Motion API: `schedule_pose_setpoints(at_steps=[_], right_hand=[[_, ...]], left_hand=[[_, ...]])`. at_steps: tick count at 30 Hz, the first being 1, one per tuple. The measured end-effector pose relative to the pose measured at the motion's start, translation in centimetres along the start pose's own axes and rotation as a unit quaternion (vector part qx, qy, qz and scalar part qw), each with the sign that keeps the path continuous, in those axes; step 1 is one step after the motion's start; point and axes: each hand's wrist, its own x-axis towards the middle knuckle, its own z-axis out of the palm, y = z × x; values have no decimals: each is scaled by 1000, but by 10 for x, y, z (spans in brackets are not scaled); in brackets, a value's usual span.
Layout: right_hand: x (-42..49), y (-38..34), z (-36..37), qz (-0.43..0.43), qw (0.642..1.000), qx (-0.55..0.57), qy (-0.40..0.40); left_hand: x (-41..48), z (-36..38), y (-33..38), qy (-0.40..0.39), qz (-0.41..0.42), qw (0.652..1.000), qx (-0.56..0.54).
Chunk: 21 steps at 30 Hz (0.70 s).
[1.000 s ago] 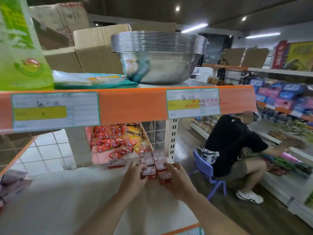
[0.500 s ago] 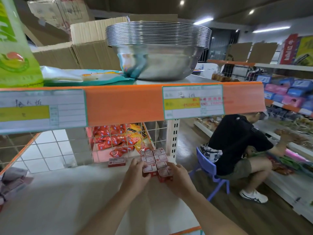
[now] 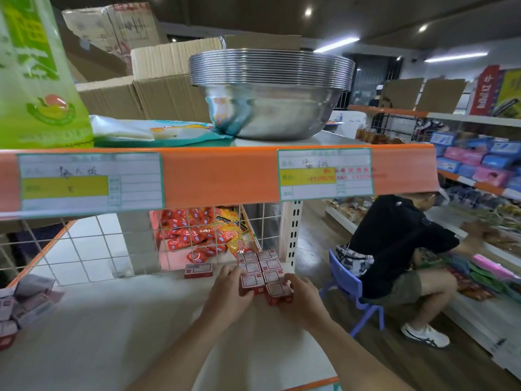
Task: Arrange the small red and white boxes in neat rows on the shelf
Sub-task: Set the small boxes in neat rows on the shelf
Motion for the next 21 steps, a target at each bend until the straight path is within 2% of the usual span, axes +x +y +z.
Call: schedule_pose_setpoints(at_steps=[4, 7, 10, 12, 15, 21], right_hand=[[0, -7, -19, -25, 999, -40, -5], [0, -23, -28, -75, 987, -140, -8], [-4, -51, -20, -123, 958, -257, -40], [-6, -70, -7, -152, 944, -287, -65], [-7, -95, 21, -193, 933, -287, -102], [-19, -142, 84, -254, 922, -254, -143]], left_hand=[[-6, -23, -7, -38, 4, 999, -4], [-15, -44, -15, -101, -34, 992, 74], [-28, -68, -24, -143, -82, 975, 148], [-38, -88, -30, -166, -101, 958, 212], [-57, -119, -44, -150, -125, 952, 235], [-112, -181, -82, -57, -191, 953, 228]])
